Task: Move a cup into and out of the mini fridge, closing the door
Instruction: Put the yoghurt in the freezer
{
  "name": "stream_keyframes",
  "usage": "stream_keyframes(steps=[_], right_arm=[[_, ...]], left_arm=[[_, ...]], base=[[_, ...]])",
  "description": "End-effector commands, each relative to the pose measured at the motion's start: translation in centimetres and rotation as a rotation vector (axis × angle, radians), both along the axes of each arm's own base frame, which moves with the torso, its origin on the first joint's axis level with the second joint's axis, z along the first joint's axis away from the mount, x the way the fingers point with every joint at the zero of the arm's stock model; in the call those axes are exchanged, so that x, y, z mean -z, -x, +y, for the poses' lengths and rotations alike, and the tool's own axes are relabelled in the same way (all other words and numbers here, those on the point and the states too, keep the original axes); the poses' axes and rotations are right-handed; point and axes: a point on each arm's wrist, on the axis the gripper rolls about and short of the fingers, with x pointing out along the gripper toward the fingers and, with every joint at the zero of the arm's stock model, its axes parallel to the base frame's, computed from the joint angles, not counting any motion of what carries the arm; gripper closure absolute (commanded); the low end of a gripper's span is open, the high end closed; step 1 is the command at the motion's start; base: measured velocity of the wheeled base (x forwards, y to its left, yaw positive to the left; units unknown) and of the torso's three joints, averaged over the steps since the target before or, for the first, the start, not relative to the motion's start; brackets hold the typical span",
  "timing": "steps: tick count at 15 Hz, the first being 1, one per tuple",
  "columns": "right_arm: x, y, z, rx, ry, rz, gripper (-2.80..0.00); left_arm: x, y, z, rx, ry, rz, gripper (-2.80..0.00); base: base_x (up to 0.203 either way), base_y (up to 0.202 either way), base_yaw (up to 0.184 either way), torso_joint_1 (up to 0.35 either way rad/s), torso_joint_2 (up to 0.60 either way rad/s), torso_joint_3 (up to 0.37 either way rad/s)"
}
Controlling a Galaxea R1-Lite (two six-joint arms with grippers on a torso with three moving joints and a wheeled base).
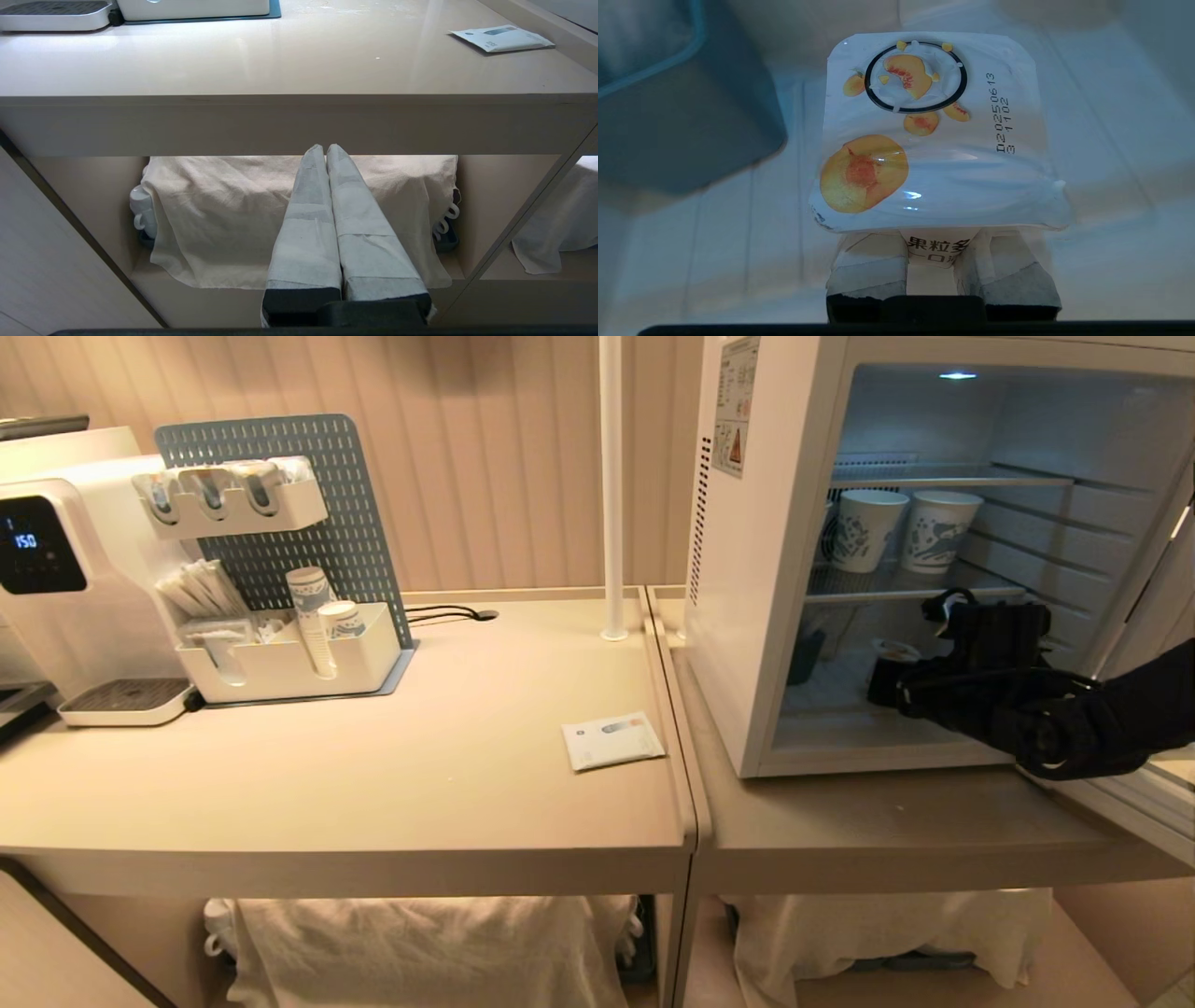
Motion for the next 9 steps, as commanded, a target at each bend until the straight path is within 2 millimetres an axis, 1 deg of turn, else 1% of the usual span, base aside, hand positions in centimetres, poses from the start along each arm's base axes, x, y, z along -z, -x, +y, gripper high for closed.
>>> stream_keyframes(steps=[1, 7, 9], right_arm=[[1.01, -0.63, 0.09, -0.001, 0.001, 0.010, 0.00], [1.73, -0.72, 0.09, -0.014, 0.034, 0.023, 0.00], [1.30, -0.81, 0.10, -0.015, 0.035, -0.007, 0.00]], left_arm=[[-0.01, 0.00, 0.00, -0.001, 0.001, 0.000, 0.00], [-0.01, 0.00, 0.00, -0.001, 0.001, 0.000, 0.00], [-0.01, 0.00, 0.00, -0.001, 0.001, 0.000, 0.00]], base=[[0.000, 0.000, 0.000, 0.000, 0.00, 0.000], [0.000, 0.000, 0.000, 0.000, 0.00, 0.000], [0.000, 0.000, 0.000, 0.000, 0.00, 0.000]])
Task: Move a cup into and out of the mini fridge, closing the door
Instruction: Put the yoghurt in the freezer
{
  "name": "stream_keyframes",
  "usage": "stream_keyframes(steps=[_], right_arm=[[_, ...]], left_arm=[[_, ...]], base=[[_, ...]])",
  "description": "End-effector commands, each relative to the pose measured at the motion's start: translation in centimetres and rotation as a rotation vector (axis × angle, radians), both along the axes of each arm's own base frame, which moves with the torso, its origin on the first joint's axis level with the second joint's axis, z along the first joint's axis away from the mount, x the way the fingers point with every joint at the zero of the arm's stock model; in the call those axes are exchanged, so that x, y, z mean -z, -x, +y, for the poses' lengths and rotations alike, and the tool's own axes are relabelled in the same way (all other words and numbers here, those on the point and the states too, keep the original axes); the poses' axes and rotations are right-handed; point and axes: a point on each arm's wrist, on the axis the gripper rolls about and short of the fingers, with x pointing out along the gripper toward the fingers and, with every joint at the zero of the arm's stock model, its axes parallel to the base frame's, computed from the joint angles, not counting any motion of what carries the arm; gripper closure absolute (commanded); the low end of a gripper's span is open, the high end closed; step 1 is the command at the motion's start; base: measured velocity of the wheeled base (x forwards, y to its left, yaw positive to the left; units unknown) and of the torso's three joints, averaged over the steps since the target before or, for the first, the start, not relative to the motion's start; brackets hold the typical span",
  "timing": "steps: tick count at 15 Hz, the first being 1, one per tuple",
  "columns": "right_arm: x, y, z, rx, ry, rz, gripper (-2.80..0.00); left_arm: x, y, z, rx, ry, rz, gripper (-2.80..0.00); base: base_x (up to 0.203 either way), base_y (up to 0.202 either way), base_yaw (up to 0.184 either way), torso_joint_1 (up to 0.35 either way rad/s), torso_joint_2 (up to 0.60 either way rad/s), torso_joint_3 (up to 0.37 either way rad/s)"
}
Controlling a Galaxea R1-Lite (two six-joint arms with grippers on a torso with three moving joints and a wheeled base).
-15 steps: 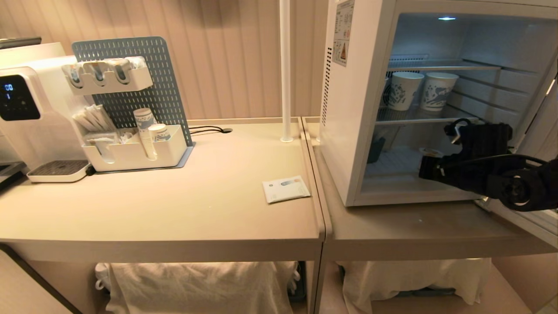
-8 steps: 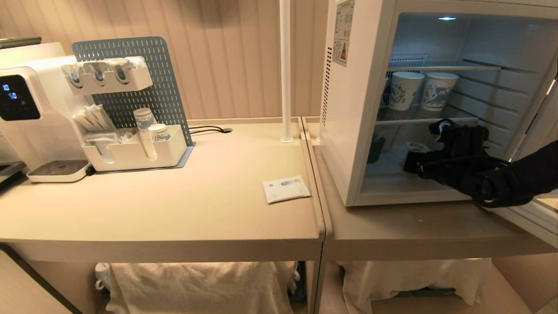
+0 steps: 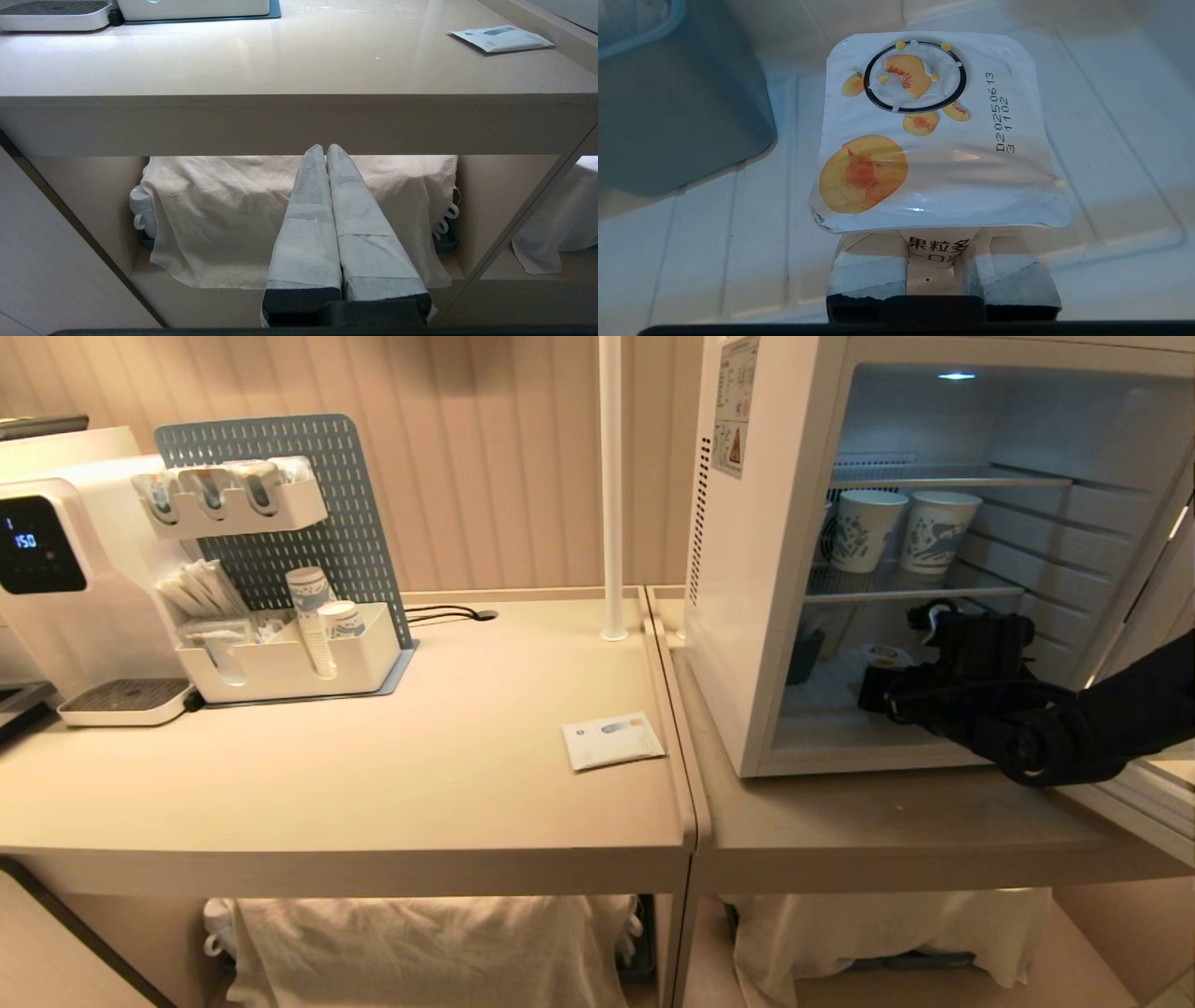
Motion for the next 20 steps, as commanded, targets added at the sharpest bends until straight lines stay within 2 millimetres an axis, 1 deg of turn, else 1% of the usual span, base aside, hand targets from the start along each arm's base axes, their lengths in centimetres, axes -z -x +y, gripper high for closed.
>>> stream_keyframes(steps=[1, 3, 5, 9, 12, 18, 20], right_arm=[[-0.2, 0.0, 0.0, -0.002, 0.000, -0.018, 0.00], [-0.4, 0.2, 0.1, -0.013, 0.029, -0.012, 0.00], [0.0, 0.5, 0.1, -0.022, 0.066, 0.008, 0.00], [-0.6, 0.8, 0.1, -0.027, 0.073, -0.002, 0.00], [-0.7, 1.3, 0.1, -0.031, 0.110, 0.009, 0.00], [-1.7, 1.9, 0.1, -0.023, 0.112, -0.016, 0.00], [-1.4, 1.9, 0.3, -0.026, 0.108, -0.011, 0.00]], left_arm=[[0.0, 0.0, 0.0, 0.000, 0.000, 0.001, 0.00], [0.0, 0.0, 0.0, -0.001, 0.000, 0.000, 0.00], [0.0, 0.0, 0.0, -0.001, 0.000, 0.000, 0.00], [0.0, 0.0, 0.0, -0.001, 0.000, 0.000, 0.00], [0.0, 0.0, 0.0, -0.001, 0.000, 0.000, 0.00], [0.0, 0.0, 0.0, -0.001, 0.000, 0.001, 0.00], [0.0, 0.0, 0.0, -0.001, 0.000, 0.000, 0.00]], base=[[0.000, 0.000, 0.000, 0.000, 0.00, 0.000], [0.000, 0.000, 0.000, 0.000, 0.00, 0.000], [0.000, 0.000, 0.000, 0.000, 0.00, 0.000], [0.000, 0.000, 0.000, 0.000, 0.00, 0.000], [0.000, 0.000, 0.000, 0.000, 0.00, 0.000], [0.000, 0.000, 0.000, 0.000, 0.00, 0.000], [0.000, 0.000, 0.000, 0.000, 0.00, 0.000]])
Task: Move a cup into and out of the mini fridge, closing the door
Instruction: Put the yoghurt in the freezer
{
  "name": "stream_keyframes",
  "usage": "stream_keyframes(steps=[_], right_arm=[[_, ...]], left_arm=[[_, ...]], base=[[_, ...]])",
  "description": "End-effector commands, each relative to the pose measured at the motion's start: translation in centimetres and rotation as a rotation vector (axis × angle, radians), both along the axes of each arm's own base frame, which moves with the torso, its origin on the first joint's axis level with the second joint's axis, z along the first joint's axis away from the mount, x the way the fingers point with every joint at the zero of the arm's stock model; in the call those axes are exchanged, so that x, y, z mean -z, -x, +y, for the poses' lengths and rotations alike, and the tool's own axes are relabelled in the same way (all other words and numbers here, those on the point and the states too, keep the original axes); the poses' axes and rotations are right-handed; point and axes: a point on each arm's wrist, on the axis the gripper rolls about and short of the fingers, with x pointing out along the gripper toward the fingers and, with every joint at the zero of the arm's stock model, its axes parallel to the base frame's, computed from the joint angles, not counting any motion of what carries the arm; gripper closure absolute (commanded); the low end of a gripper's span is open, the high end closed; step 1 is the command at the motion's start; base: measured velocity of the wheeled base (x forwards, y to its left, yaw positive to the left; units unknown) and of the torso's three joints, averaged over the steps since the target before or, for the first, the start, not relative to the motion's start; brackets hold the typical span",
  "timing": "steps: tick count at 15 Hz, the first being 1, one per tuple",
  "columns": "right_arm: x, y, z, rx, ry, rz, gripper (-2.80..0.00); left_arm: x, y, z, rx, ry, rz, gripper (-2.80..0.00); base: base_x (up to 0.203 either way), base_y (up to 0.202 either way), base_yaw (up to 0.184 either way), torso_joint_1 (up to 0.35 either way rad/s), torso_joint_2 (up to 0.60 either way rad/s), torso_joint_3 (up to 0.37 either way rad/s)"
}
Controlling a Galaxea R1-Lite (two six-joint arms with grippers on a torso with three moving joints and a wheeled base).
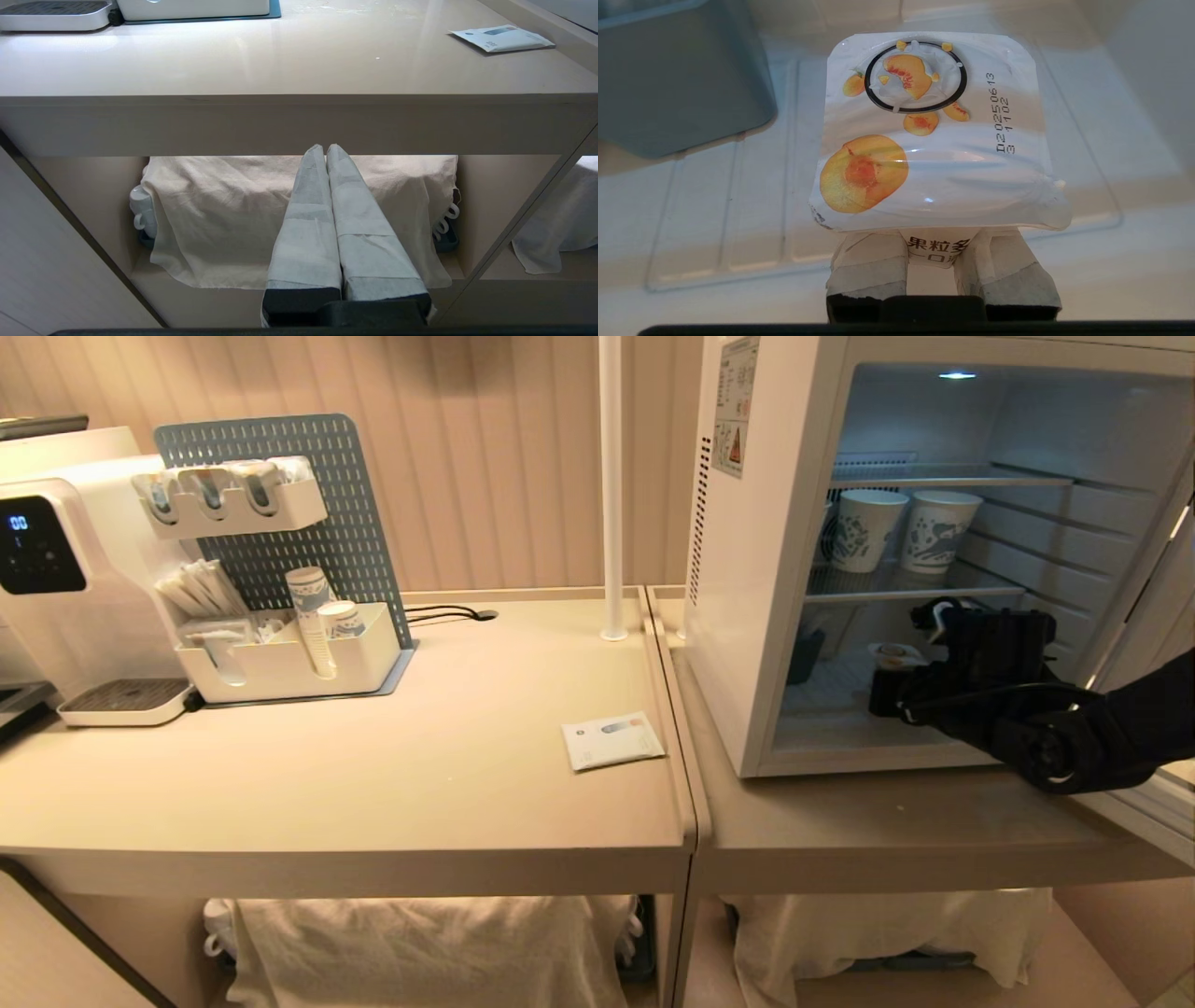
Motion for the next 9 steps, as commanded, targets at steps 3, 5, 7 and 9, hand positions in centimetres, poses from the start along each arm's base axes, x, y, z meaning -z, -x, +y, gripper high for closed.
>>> stream_keyframes(steps=[3, 5, 7, 9], right_arm=[[0.15, -0.09, 0.22, -0.001, -0.004, -0.005, 0.00], [0.17, -0.25, 0.35, -0.004, -0.005, -0.018, 0.00], [0.43, -0.30, 0.41, -0.007, 0.000, -0.012, -2.80], [0.60, -0.37, 0.48, -0.008, -0.001, -0.013, -2.80]], left_arm=[[0.01, 0.00, 0.00, -0.001, 0.001, 0.000, 0.00], [0.03, -0.01, 0.00, -0.002, 0.001, 0.001, 0.00], [0.01, 0.00, 0.00, 0.000, 0.001, 0.000, 0.00], [0.00, 0.00, 0.00, -0.001, 0.001, 0.000, 0.00]], base=[[0.000, 0.000, 0.000, 0.000, 0.00, 0.000], [0.000, 0.000, 0.000, 0.000, 0.00, 0.000], [0.000, 0.000, 0.000, 0.000, 0.00, 0.000], [0.000, 0.000, 0.000, 0.000, 0.00, 0.000]])
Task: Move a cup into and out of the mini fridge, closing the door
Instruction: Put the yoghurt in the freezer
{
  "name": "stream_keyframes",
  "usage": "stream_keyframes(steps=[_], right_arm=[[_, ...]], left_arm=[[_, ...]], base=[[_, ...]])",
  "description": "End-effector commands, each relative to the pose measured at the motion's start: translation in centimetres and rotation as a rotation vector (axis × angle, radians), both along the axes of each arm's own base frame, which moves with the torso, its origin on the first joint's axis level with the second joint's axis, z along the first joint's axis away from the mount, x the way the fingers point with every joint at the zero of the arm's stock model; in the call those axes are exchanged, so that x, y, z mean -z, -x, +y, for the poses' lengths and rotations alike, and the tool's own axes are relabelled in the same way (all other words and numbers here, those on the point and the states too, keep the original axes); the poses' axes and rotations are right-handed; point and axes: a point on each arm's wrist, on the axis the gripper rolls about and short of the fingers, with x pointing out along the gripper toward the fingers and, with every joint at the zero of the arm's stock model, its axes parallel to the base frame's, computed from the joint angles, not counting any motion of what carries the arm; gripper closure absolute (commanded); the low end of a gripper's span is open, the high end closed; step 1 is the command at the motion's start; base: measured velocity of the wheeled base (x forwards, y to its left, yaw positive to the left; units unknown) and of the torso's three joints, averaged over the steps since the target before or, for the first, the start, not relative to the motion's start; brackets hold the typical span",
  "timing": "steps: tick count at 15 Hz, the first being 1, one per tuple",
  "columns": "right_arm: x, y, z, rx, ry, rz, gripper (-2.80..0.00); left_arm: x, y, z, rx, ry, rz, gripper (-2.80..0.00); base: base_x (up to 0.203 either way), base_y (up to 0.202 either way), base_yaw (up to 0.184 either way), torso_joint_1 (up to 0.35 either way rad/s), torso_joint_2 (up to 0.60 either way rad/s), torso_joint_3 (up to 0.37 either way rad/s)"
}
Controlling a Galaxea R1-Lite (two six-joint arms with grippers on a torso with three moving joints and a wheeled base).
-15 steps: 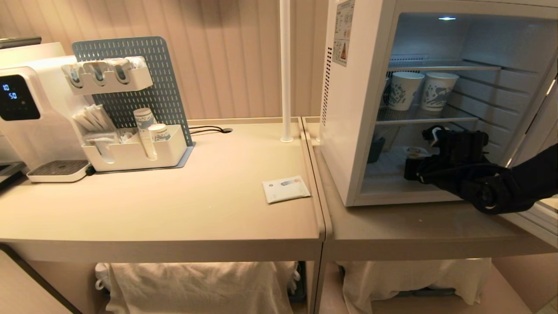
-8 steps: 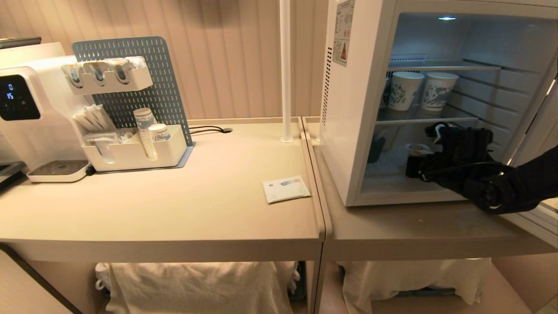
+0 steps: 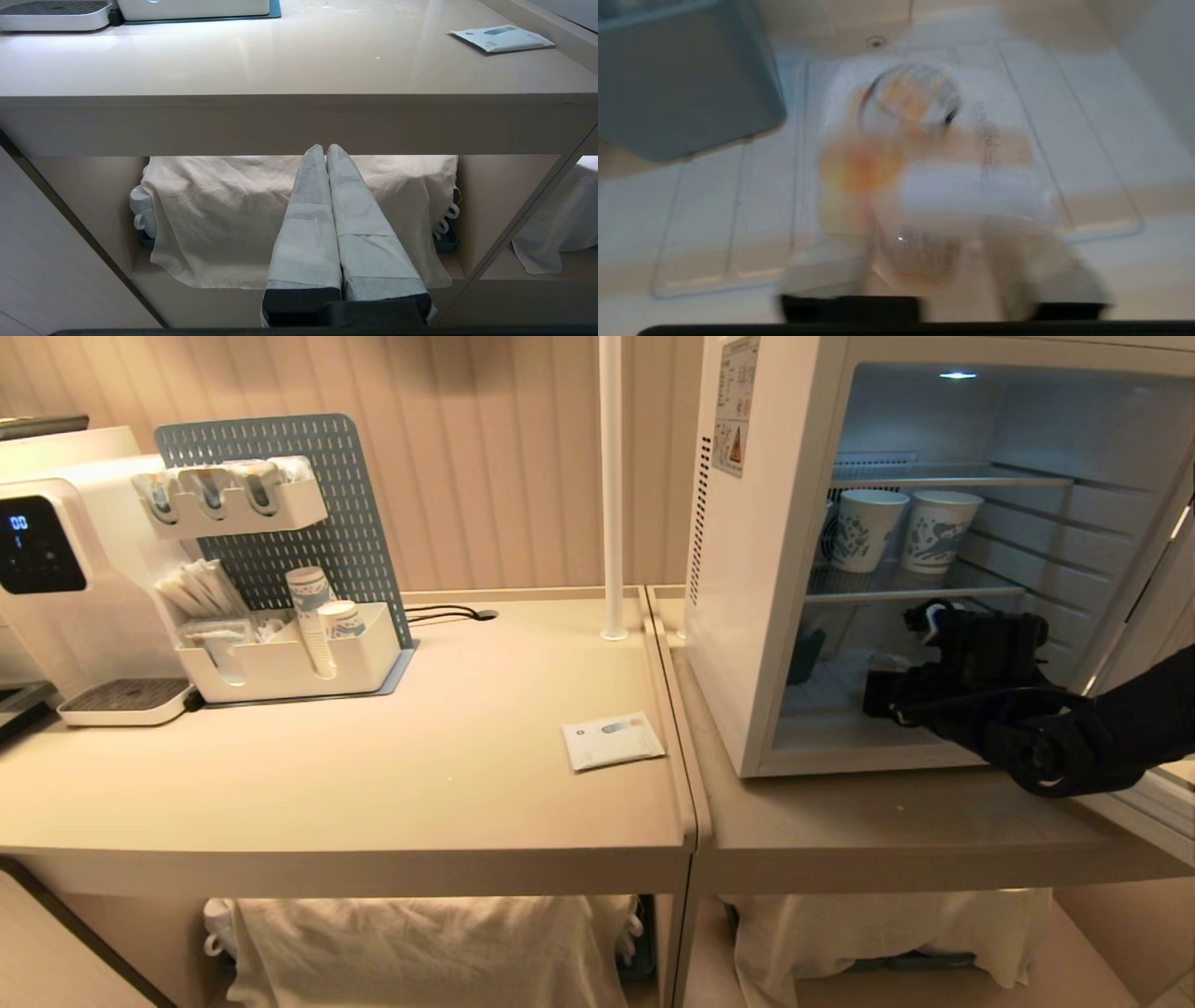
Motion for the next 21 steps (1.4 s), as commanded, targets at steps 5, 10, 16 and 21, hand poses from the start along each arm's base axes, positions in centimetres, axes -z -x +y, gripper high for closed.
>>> stream_keyframes(steps=[5, 10, 16, 21], right_arm=[[0.9, -0.6, 0.1, 0.000, -0.003, -0.003, -2.80], [1.2, -0.5, 0.2, -0.002, -0.004, 0.006, -2.80], [0.7, -0.4, 0.5, -0.010, -0.003, -0.008, -2.80], [-0.9, 1.0, 0.4, -0.015, 0.003, -0.020, -2.80]], left_arm=[[0.0, 0.0, 0.0, -0.002, 0.000, 0.001, 0.00], [0.0, 0.0, 0.0, -0.001, 0.000, 0.001, 0.00], [0.0, 0.0, 0.0, -0.001, 0.000, -0.001, 0.00], [0.0, 0.0, 0.0, -0.001, 0.000, 0.000, 0.00]], base=[[0.000, 0.000, 0.000, 0.000, 0.00, 0.000], [0.000, 0.000, 0.000, 0.000, 0.00, 0.000], [0.000, 0.000, 0.000, 0.000, 0.00, 0.000], [0.000, 0.000, 0.000, 0.000, 0.00, 0.000]])
